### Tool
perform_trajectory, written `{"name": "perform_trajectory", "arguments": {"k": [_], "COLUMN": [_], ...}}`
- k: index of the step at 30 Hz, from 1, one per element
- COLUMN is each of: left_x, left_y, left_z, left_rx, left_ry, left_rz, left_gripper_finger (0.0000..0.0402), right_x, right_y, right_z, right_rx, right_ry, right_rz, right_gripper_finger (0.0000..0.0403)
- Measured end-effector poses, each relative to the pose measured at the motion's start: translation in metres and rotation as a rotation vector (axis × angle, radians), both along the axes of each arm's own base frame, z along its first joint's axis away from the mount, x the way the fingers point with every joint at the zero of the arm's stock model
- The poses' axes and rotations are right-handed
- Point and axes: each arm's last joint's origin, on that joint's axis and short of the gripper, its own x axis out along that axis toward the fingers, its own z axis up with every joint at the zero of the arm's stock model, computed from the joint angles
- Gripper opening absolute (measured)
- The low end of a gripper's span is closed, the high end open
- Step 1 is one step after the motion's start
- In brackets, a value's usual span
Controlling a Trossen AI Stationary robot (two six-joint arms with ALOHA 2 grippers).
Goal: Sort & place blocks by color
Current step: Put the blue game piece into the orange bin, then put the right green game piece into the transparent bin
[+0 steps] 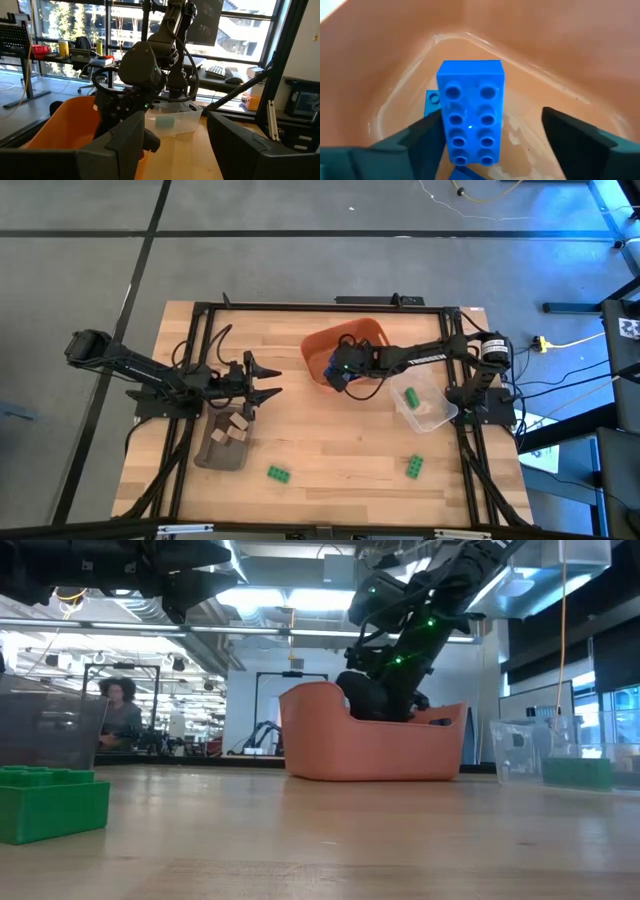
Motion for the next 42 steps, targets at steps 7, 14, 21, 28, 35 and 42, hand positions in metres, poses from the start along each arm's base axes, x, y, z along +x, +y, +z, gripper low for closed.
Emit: {"name": "perform_trajectory", "arguments": {"k": [7, 14, 21, 28, 35, 42], "left_x": [0.0, 0.0, 0.0, 0.0, 0.0, 0.0], "left_y": [0.0, 0.0, 0.0, 0.0, 0.0, 0.0], "left_z": [0.0, 0.0, 0.0, 0.0, -0.001, -0.001], "left_rx": [0.001, 0.0, -0.025, -0.028, -0.028, -0.027], "left_ry": [0.003, 0.003, -0.001, -0.001, 0.002, 0.004], "left_rz": [0.0, 0.001, 0.0, 0.0, -0.003, -0.006], "left_gripper_finger": [0.0208, 0.0208, 0.0208, 0.0208, 0.0208, 0.0208], "right_x": [-0.012, -0.024, -0.011, 0.005, 0.003, -0.026], "right_y": [0.002, 0.014, 0.026, 0.043, 0.047, 0.055], "right_z": [0.021, 0.05, 0.051, 0.043, 0.049, 0.079], "right_rx": [-0.06, -0.042, -0.05, 0.083, 0.047, -0.069], "right_ry": [0.054, -0.006, -0.169, -0.272, -0.262, -0.151], "right_rz": [0.054, 0.081, -0.029, 0.065, 0.122, 0.196], "right_gripper_finger": [0.0348, 0.0346, 0.0346, 0.0346, 0.0346, 0.0346]}}
